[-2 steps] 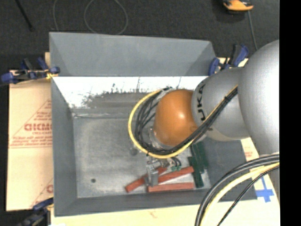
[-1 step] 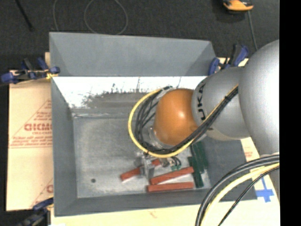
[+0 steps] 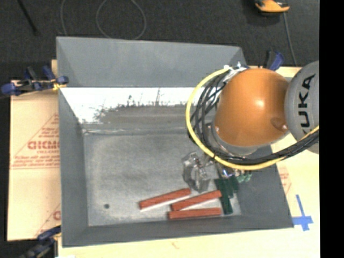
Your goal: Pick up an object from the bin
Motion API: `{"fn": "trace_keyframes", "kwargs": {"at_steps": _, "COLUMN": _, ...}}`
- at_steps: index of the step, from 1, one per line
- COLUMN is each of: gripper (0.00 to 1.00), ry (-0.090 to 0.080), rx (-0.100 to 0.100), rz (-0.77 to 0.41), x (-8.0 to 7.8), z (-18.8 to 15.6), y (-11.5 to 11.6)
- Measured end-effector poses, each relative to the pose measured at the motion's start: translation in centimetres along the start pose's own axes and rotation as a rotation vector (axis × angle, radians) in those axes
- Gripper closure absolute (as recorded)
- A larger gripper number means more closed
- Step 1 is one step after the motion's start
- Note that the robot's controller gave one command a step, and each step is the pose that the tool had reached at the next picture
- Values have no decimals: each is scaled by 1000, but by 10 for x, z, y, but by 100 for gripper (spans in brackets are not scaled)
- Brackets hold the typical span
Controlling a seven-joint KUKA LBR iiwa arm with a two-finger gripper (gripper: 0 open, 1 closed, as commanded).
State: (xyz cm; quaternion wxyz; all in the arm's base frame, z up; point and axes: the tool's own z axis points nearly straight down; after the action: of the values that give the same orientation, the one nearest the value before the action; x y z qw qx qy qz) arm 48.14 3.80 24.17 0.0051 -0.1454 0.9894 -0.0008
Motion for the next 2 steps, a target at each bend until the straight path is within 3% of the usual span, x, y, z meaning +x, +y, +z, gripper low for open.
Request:
{"fn": "trace_keyframes", "kwargs": {"at_steps": 1, "gripper": 0, "ry": 6, "rx": -3, "rz": 1, "x": 0, "z": 4, "y": 1}}
{"fn": "trace_keyframes", "kwargs": {"at_steps": 2, "gripper": 0, "ry": -9, "rx": 0, "rz": -121, "x": -3, "z": 171, "y": 11}}
